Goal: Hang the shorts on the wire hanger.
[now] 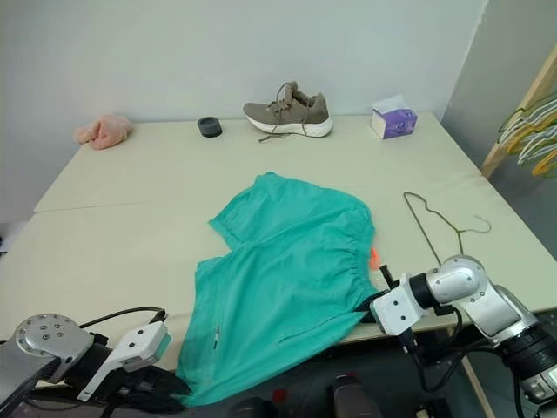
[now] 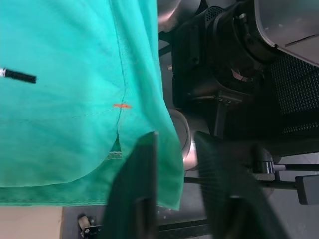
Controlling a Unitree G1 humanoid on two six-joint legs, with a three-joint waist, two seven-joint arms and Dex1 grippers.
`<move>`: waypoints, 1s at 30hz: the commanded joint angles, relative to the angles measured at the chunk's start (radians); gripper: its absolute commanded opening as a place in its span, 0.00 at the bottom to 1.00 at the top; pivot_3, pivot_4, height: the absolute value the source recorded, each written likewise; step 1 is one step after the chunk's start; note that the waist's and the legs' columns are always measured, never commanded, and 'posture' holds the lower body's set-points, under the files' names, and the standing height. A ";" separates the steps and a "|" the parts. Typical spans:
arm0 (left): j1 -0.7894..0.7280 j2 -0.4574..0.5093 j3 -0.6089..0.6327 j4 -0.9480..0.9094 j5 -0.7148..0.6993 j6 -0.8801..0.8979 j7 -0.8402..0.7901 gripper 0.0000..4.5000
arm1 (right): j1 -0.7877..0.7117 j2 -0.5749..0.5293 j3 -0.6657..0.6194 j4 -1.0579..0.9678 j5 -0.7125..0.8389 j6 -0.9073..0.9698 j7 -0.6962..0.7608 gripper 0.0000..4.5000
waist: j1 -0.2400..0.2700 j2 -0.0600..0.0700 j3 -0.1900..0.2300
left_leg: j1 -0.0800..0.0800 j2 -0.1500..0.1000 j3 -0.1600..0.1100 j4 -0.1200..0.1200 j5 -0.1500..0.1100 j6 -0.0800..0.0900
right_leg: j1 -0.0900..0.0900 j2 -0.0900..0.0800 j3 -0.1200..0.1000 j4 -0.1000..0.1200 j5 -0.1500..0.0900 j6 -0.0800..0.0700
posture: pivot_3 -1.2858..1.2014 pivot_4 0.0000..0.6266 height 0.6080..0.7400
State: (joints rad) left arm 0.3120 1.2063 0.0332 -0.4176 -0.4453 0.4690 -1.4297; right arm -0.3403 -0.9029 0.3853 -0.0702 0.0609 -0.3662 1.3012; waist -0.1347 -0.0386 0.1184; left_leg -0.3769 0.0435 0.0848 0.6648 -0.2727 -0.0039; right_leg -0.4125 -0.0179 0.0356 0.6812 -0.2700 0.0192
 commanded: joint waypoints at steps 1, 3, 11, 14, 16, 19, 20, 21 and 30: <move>0.008 0.009 0.036 -0.020 -0.008 0.000 0.004 0.54 | 0.001 -0.020 -0.031 -0.059 0.042 0.045 0.033 0.45 | 0.002 0.000 0.000 | 0.000 0.000 0.000 0.000 0.000 0.000 | 0.000 0.000 0.000 0.000 0.000 0.000 | 0.46 0.17 1.00; -0.004 -0.001 0.056 -0.021 -0.026 0.009 0.011 0.68 | 0.012 -0.034 -0.042 -0.109 0.090 0.114 0.057 0.61 | 0.004 0.000 0.000 | 0.000 0.000 0.000 0.000 0.000 0.000 | 0.000 0.000 0.000 0.000 0.000 0.000 | 0.46 0.17 1.00; -0.081 -0.107 0.118 -0.059 -0.196 0.105 0.059 1.00 | 0.041 0.006 -0.192 -0.267 0.393 0.566 -0.065 0.99 | 0.013 0.000 0.000 | 0.001 0.000 0.000 0.000 0.000 0.000 | 0.001 0.000 0.000 0.000 0.000 0.000 | 0.46 0.16 1.00; -0.155 -0.189 0.125 -0.056 -0.233 0.116 0.145 1.00 | 0.040 0.085 -0.319 -0.269 0.481 0.714 -0.247 0.99 | 0.021 0.000 0.000 | 0.001 0.000 0.000 0.000 0.000 0.000 | 0.002 0.000 0.000 0.000 0.000 -0.001 | 0.46 0.16 1.00; -0.245 -0.262 0.128 -0.049 -0.256 0.124 0.225 1.00 | 0.047 0.125 -0.406 -0.234 0.460 0.776 -0.389 0.99 | 0.027 -0.001 0.000 | 0.002 0.000 0.000 0.000 0.000 0.000 | 0.002 0.000 0.000 0.000 0.001 -0.001 | 0.46 0.16 1.00; -0.390 -0.354 0.102 -0.025 -0.217 0.113 0.345 1.00 | 0.060 0.168 -0.517 -0.166 0.394 0.879 -0.608 0.99 | 0.048 -0.002 -0.001 | 0.001 -0.001 0.000 0.002 0.000 0.000 | 0.003 0.000 0.001 0.000 0.004 -0.003 | 0.45 0.16 1.00; -0.428 -0.366 0.089 -0.021 -0.213 0.118 0.358 1.00 | 0.065 0.181 -0.545 -0.141 0.364 0.896 -0.676 0.99 | 0.049 -0.003 -0.001 | 0.001 -0.001 0.000 0.002 0.000 0.000 | 0.004 0.000 0.001 -0.001 0.004 -0.003 | 0.45 0.16 1.00; -0.459 -0.373 0.078 -0.018 -0.214 0.128 0.366 1.00 | 0.071 0.191 -0.566 -0.121 0.343 0.907 -0.724 0.99 | 0.049 -0.003 -0.002 | 0.001 -0.001 0.000 0.003 0.000 0.000 | 0.004 0.000 0.001 -0.001 0.004 -0.003 | 0.45 0.16 1.00; -0.664 -0.406 -0.060 0.075 -0.153 0.098 0.321 1.00 | 0.023 0.209 -0.640 0.177 0.161 0.991 -1.009 0.99 | 0.011 -0.002 -0.001 | -0.002 -0.002 0.002 0.001 0.000 0.000 | 0.001 0.004 0.005 -0.002 0.004 -0.002 | 0.44 0.16 1.00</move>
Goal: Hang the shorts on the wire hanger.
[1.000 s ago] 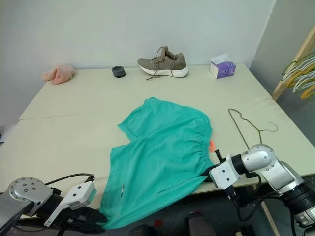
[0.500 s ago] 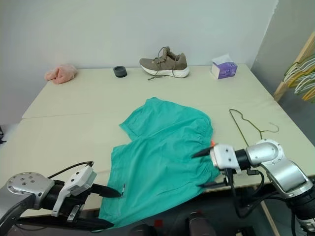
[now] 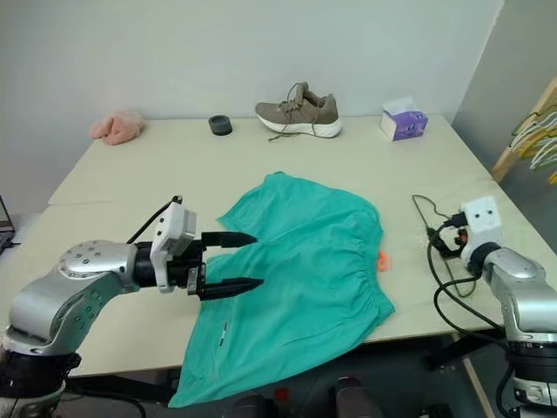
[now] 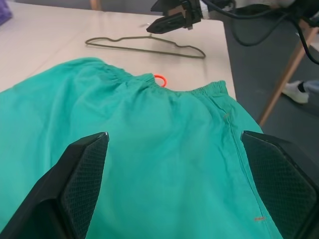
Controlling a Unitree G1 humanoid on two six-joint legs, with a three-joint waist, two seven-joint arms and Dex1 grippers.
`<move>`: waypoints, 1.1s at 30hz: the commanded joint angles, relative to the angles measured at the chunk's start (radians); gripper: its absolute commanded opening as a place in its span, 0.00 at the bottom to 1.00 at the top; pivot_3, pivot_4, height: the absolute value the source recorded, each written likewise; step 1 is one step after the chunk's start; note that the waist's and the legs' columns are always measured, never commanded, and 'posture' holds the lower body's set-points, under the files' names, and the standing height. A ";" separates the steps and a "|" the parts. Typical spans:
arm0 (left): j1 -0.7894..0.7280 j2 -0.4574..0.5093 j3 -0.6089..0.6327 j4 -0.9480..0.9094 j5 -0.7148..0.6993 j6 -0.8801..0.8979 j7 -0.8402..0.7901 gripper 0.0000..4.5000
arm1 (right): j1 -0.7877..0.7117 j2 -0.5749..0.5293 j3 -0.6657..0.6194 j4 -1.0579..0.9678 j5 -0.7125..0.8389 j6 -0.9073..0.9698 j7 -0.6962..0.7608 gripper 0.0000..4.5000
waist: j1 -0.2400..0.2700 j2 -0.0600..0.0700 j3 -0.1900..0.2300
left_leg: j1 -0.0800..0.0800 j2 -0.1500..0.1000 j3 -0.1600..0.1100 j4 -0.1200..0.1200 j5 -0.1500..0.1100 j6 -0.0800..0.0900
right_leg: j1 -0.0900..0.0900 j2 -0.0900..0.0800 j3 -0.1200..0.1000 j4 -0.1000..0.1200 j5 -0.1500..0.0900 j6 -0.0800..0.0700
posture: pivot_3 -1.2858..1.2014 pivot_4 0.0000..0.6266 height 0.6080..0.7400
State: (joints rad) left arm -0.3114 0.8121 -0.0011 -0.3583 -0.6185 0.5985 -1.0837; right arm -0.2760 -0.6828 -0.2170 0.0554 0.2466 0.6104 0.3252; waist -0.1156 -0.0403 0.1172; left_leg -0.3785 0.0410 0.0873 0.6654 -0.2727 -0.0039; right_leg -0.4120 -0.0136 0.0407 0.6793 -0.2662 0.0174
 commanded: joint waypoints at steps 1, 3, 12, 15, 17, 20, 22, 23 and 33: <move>-0.058 -0.017 -0.036 0.024 0.022 -0.034 -0.034 1.00 | -0.053 -0.009 -0.039 0.088 -0.029 0.018 -0.039 0.99 | -0.017 0.000 0.000 | 0.000 0.000 0.000 0.000 0.000 0.000 | 0.000 0.001 0.000 0.000 0.000 0.000 | 0.44 0.17 1.00; -0.091 -0.025 -0.051 0.035 0.020 -0.033 -0.053 1.00 | -0.076 -0.006 -0.036 0.160 -0.038 0.015 -0.044 0.99 | -0.030 0.000 0.000 | 0.000 0.000 -0.001 0.000 0.000 0.000 | 0.000 0.001 0.000 0.000 -0.001 0.003 | 0.44 0.17 1.00; -0.219 -0.044 -0.074 0.078 0.034 -0.047 -0.102 1.00 | -0.230 -0.001 0.038 0.460 -0.063 -0.016 0.065 0.99 | -0.063 0.002 0.001 | 0.000 0.002 -0.001 0.000 0.000 0.000 | 0.000 0.004 0.001 0.000 -0.002 0.004 | 0.44 0.17 1.00; -0.250 -0.051 -0.077 0.091 0.051 -0.062 -0.105 1.00 | -0.298 -0.005 0.069 0.583 -0.078 -0.002 0.126 0.99 | -0.072 0.002 0.001 | 0.001 0.002 -0.001 0.000 0.000 0.000 | 0.001 0.005 0.000 0.000 -0.002 0.004 | 0.44 0.17 1.00; -0.254 -0.053 -0.079 0.089 0.056 -0.062 -0.108 1.00 | -0.326 -0.011 0.090 0.633 -0.094 0.002 0.164 0.99 | -0.079 0.002 0.001 | 0.001 0.002 -0.002 0.000 0.000 0.000 | 0.002 0.005 0.000 -0.001 -0.002 0.004 | 0.44 0.17 1.00; -0.256 -0.056 -0.079 0.076 0.055 -0.055 -0.104 1.00 | -0.373 -0.013 0.121 0.711 -0.104 0.046 0.220 0.85 | -0.082 0.002 0.001 | 0.001 0.003 -0.002 0.000 0.000 0.000 | 0.002 0.005 0.001 -0.001 -0.002 0.004 | 0.44 0.17 1.00; -0.255 -0.059 -0.081 0.068 0.059 -0.056 -0.100 1.00 | -0.393 -0.009 0.139 0.764 -0.118 0.063 0.239 0.70 | -0.081 0.001 0.001 | 0.001 0.003 -0.002 0.000 0.000 0.000 | 0.002 0.005 0.000 -0.001 -0.002 0.004 | 0.45 0.17 1.00; -0.254 -0.060 -0.082 0.065 0.060 -0.056 -0.098 1.00 | -0.397 -0.006 0.147 0.778 -0.128 0.061 0.240 0.64 | -0.080 0.000 0.000 | 0.002 0.003 -0.002 0.000 0.000 0.000 | 0.003 0.005 0.000 -0.001 -0.002 0.004 | 0.45 0.17 1.00; -0.229 -0.058 -0.058 0.055 0.053 -0.043 -0.082 1.00 | -0.402 0.057 0.070 0.775 -0.136 0.040 0.041 0.01 | -0.077 -0.016 -0.010 | 0.006 0.004 -0.002 0.000 0.000 -0.001 | 0.008 0.004 0.000 -0.002 -0.002 0.004 | 0.45 0.17 1.00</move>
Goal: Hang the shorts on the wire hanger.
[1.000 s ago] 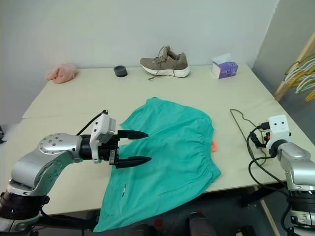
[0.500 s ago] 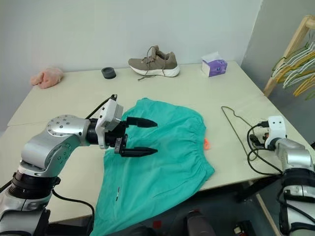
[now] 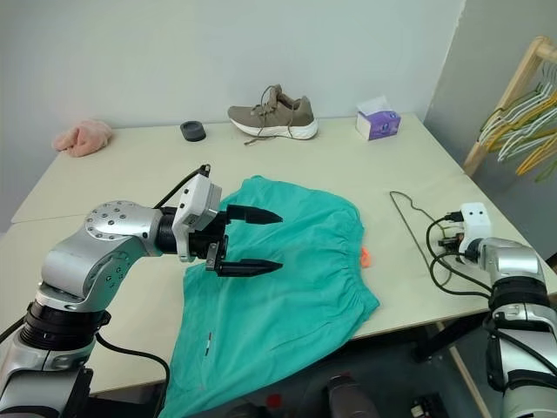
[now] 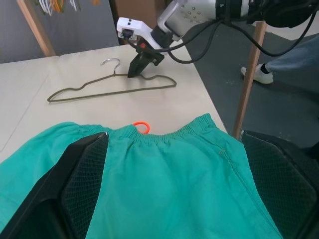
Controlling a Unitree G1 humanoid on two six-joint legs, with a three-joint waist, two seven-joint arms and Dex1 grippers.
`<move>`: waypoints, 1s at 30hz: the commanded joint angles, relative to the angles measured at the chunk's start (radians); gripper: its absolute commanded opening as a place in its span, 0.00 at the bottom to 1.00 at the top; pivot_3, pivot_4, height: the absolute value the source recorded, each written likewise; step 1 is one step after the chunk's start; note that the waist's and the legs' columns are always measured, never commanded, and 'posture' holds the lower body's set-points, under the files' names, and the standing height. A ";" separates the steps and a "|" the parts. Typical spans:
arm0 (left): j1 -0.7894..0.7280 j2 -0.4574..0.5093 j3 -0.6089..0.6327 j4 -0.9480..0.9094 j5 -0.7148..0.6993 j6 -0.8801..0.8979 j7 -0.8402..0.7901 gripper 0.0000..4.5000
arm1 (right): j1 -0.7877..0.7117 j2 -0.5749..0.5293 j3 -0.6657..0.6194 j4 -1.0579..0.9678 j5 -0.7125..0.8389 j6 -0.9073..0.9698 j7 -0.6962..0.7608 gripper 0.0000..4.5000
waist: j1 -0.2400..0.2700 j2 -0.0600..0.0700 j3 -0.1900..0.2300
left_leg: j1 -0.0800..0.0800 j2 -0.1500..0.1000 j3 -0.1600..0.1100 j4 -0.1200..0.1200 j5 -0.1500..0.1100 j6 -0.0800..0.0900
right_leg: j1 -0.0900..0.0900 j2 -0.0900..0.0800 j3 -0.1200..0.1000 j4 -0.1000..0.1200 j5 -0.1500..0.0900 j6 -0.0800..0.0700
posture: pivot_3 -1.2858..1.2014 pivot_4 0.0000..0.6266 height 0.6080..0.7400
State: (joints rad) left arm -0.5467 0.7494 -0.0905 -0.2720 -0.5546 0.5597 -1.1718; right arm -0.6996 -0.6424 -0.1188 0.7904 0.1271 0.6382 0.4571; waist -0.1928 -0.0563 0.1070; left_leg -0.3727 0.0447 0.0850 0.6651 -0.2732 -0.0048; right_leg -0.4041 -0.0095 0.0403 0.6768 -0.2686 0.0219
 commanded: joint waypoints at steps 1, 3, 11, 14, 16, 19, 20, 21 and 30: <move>0.009 0.007 0.033 -0.030 -0.012 -0.004 0.007 1.00 | 0.019 0.020 -0.036 0.031 -0.014 0.010 -0.101 0.01 | 0.001 0.000 0.000 | 0.000 0.000 0.000 0.000 0.000 0.000 | 0.000 -0.001 0.000 0.000 0.000 0.000 | 0.45 0.17 1.00; 0.019 0.028 0.032 -0.020 -0.013 0.022 0.001 1.00 | 0.023 0.018 -0.037 -0.041 -0.014 -0.008 -0.097 0.01 | 0.002 0.000 0.000 | 0.000 -0.001 0.000 0.000 0.000 0.000 | 0.000 -0.002 0.000 0.000 0.000 0.000 | 0.45 0.17 1.00; -0.028 0.019 0.086 0.147 0.039 0.007 0.090 1.00 | 0.116 -0.034 0.054 -0.438 -0.070 -0.203 0.017 0.01 | 0.000 0.022 0.015 | -0.002 -0.001 0.001 -0.001 0.000 0.000 | -0.004 -0.001 0.001 0.001 0.000 0.001 | 0.44 0.17 1.00; -0.079 0.001 0.120 0.259 0.060 -0.016 0.139 1.00 | 0.161 -0.063 0.108 -0.581 -0.114 -0.299 0.063 0.01 | -0.002 0.024 0.017 | -0.004 0.000 0.001 -0.001 0.000 0.000 | -0.007 0.000 0.001 0.002 -0.001 0.001 | 0.44 0.17 1.00; -0.109 -0.010 0.136 0.317 0.066 -0.020 0.157 1.00 | 0.179 -0.073 0.138 -0.657 -0.131 -0.358 0.095 0.01 | -0.003 0.025 0.017 | -0.005 0.000 0.000 -0.001 0.000 0.000 | -0.007 0.001 0.000 0.002 -0.001 0.002 | 0.44 0.17 1.00; -0.129 -0.009 0.142 0.369 0.061 -0.001 0.139 1.00 | 0.180 -0.083 0.186 -0.735 -0.172 -0.465 0.129 0.01 | -0.004 0.025 0.017 | -0.005 0.000 0.001 -0.001 0.000 0.000 | -0.008 0.001 0.001 0.002 -0.001 0.002 | 0.44 0.17 1.00; -0.126 0.000 0.137 0.371 0.048 0.020 0.111 1.00 | 0.175 -0.087 0.209 -0.762 -0.194 -0.510 0.141 0.01 | -0.004 0.025 0.017 | -0.005 0.000 0.001 -0.001 0.000 -0.001 | -0.008 0.001 0.001 0.002 -0.001 0.002 | 0.44 0.16 1.00; -0.119 0.009 0.131 0.369 0.034 0.043 0.082 1.00 | 0.169 -0.088 0.229 -0.787 -0.211 -0.548 0.155 0.01 | -0.003 0.025 0.017 | -0.006 0.000 0.001 -0.001 0.000 -0.001 | -0.008 0.001 0.001 0.002 -0.001 0.002 | 0.44 0.16 1.00; -0.066 0.049 0.053 0.333 0.057 0.074 -0.061 1.00 | 0.086 -0.055 0.336 -0.878 -0.284 -0.792 0.239 0.01 | -0.003 0.025 0.017 | -0.009 0.000 0.001 0.000 0.000 -0.001 | -0.012 0.000 0.000 0.003 0.000 0.001 | 0.43 0.16 1.00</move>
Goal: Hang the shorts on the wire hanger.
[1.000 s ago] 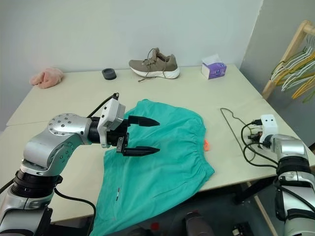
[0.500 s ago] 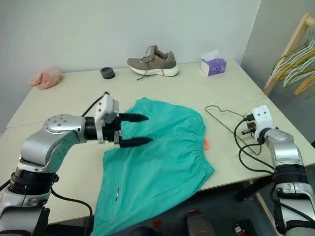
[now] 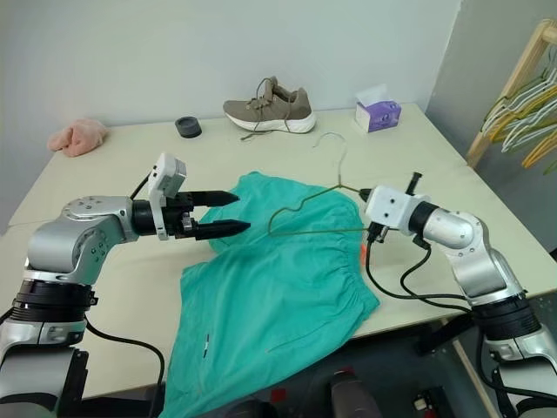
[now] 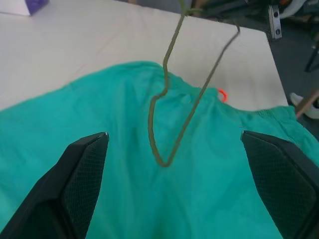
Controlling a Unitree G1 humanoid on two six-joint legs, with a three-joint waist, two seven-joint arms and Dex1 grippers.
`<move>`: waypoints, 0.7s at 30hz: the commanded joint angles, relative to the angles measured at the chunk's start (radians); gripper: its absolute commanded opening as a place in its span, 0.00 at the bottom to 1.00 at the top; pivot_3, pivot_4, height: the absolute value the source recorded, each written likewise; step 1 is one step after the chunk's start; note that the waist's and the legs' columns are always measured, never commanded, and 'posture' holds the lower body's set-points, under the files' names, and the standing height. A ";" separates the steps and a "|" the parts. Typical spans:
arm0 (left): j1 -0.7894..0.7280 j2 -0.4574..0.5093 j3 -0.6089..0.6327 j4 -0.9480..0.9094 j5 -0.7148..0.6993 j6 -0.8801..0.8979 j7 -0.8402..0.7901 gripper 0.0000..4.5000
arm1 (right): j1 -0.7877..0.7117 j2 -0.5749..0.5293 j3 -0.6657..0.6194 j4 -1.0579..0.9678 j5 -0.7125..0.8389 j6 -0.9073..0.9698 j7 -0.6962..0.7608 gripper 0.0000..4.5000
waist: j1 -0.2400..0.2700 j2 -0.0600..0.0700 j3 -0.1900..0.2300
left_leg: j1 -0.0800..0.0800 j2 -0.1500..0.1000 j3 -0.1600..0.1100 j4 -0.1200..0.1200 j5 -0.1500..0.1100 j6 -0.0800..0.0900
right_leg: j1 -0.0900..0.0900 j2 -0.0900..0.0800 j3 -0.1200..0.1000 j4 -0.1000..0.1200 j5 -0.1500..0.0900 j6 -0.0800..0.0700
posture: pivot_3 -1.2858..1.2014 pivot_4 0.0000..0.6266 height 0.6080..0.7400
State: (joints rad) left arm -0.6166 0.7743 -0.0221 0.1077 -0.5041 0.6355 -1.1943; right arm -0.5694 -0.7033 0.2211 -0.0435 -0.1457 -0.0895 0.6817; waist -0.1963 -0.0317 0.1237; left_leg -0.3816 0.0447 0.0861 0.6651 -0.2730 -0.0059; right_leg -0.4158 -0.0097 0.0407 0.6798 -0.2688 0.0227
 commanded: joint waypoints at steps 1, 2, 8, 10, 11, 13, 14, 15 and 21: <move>0.013 0.030 -0.028 -0.053 0.013 -0.006 -0.051 1.00 | -0.056 0.012 0.002 -0.043 -0.015 -0.086 0.021 0.01 | 0.000 0.000 0.000 | 0.000 0.000 0.000 0.000 0.000 0.000 | 0.000 0.000 0.000 0.000 0.000 0.000 | 0.43 0.16 1.00; 0.021 0.035 -0.038 -0.059 0.018 -0.011 -0.065 1.00 | -0.066 0.017 0.006 -0.040 -0.018 -0.101 0.026 0.01 | -0.001 0.000 0.000 | 0.000 0.000 0.000 0.000 0.000 0.000 | 0.000 0.000 0.000 0.000 0.000 0.000 | 0.43 0.16 1.00; 0.044 0.041 -0.066 -0.073 0.044 -0.029 -0.097 1.00 | -0.112 0.041 0.021 -0.016 -0.023 -0.164 0.062 0.01 | 0.000 0.000 0.000 | 0.000 0.000 0.000 0.000 0.000 0.000 | 0.000 0.000 0.000 0.000 0.002 -0.003 | 0.43 0.16 1.00; 0.044 0.036 -0.067 -0.069 0.045 -0.030 -0.100 1.00 | -0.117 0.053 0.018 -0.022 -0.016 -0.163 0.070 0.01 | 0.000 0.000 0.000 | 0.000 0.000 0.000 0.000 0.000 0.000 | 0.000 0.000 0.000 0.000 0.002 -0.003 | 0.43 0.16 1.00; 0.045 0.034 -0.067 -0.070 0.043 -0.026 -0.102 1.00 | -0.119 0.057 0.017 -0.025 -0.013 -0.161 0.074 0.01 | 0.000 0.000 0.000 | 0.000 0.000 0.000 0.000 0.000 0.000 | 0.000 0.000 0.000 0.000 0.002 -0.003 | 0.43 0.16 1.00; 0.051 0.033 -0.066 -0.078 0.042 -0.023 -0.104 0.91 | -0.119 0.066 0.012 -0.032 -0.007 -0.155 0.081 0.00 | 0.000 0.000 0.000 | 0.000 0.000 0.000 0.000 0.000 0.000 | 0.000 0.000 0.000 0.000 0.002 -0.004 | 0.43 0.16 1.00; 0.054 0.033 -0.067 -0.081 0.041 -0.021 -0.108 0.88 | -0.119 0.069 0.010 -0.034 -0.005 -0.154 0.083 0.00 | 0.000 0.000 0.000 | 0.000 0.000 0.000 0.001 0.000 0.000 | 0.000 0.000 0.000 0.000 0.002 -0.004 | 0.43 0.16 1.00; 0.060 0.038 -0.071 -0.087 0.042 -0.023 -0.115 0.82 | -0.118 0.072 0.008 -0.035 -0.004 -0.152 0.085 0.00 | 0.000 0.000 0.000 | 0.000 0.000 0.000 0.001 0.000 0.000 | 0.000 0.000 0.000 0.000 0.002 -0.004 | 0.43 0.16 1.00; 0.085 0.051 -0.079 -0.115 0.044 -0.023 -0.143 0.40 | -0.120 0.083 -0.002 -0.038 0.002 -0.149 0.089 0.00 | 0.000 0.000 0.000 | 0.000 0.000 0.000 0.001 0.000 0.000 | 0.000 -0.001 0.000 0.001 0.002 -0.004 | 0.43 0.15 1.00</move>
State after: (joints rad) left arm -0.5248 0.8075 -0.1129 0.0305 -0.4595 0.6218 -1.3252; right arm -0.6573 -0.6222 0.2549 -0.0436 -0.1658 -0.2308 0.7691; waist -0.1966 -0.0318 0.1237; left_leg -0.3817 0.0450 0.0859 0.6659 -0.2731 -0.0057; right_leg -0.4162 -0.0103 0.0406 0.6807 -0.2666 0.0187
